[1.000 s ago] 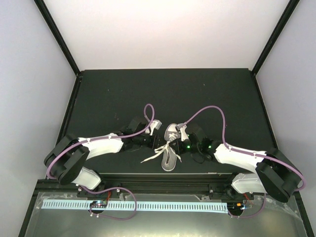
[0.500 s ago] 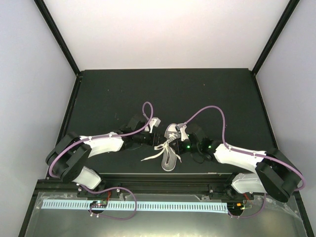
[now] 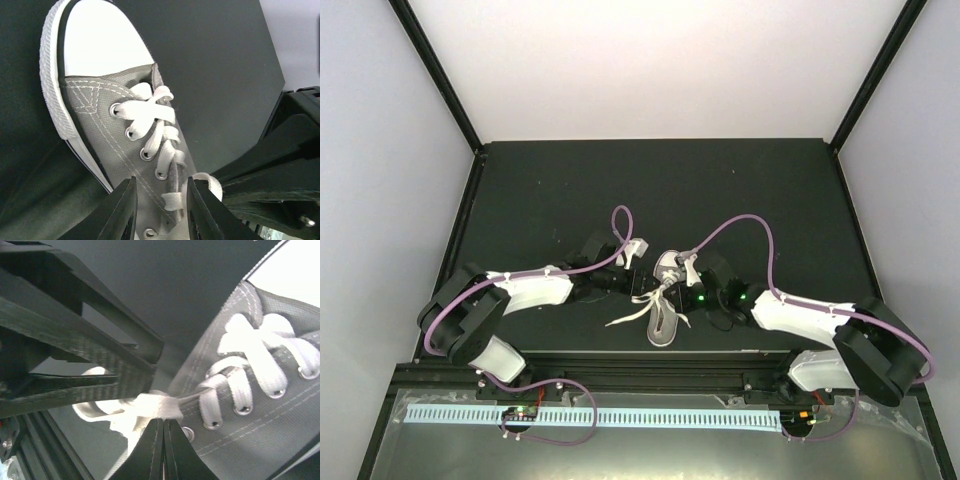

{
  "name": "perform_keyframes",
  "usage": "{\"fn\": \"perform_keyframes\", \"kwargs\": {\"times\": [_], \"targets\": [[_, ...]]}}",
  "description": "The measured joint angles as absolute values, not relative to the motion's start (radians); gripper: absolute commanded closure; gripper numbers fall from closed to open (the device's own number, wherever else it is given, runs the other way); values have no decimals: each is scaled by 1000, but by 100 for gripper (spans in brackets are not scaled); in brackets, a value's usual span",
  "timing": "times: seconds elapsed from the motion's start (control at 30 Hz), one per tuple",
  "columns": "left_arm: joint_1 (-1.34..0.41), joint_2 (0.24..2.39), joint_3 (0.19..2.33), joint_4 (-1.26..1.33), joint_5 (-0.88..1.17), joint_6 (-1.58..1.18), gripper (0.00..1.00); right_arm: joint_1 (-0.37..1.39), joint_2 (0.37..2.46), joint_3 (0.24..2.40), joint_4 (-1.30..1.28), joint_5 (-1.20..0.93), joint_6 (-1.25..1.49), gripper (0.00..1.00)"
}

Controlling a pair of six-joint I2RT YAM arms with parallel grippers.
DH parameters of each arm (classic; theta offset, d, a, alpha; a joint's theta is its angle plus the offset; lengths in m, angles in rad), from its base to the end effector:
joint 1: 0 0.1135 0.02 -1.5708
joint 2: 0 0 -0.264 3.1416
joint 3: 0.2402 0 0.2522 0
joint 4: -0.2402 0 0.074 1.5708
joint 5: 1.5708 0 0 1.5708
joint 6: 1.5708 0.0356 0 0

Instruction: Tie the shoes

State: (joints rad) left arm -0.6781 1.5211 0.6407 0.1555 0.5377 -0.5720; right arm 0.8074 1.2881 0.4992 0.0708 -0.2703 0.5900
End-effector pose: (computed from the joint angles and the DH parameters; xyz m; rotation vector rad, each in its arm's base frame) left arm 0.2124 -0.1945 0.1572 0.4396 2.4655 -1.2099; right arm 0.1612 0.1822 0.1642 -0.4206 2.4446 0.9811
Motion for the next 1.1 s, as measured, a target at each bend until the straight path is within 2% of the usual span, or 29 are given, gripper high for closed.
{"fn": "perform_keyframes", "kwargs": {"times": [0.7,0.87,1.1], "targets": [[-677,1538,630,213,624,-573,73,807,1308,503,60,-245,609,98],[-678,1545,630,211,642,-570,77,807,1308,503,60,-245,609,98],[-686,1529,609,199,656,-559,75,807,1308,503,60,-245,609,98]]}}
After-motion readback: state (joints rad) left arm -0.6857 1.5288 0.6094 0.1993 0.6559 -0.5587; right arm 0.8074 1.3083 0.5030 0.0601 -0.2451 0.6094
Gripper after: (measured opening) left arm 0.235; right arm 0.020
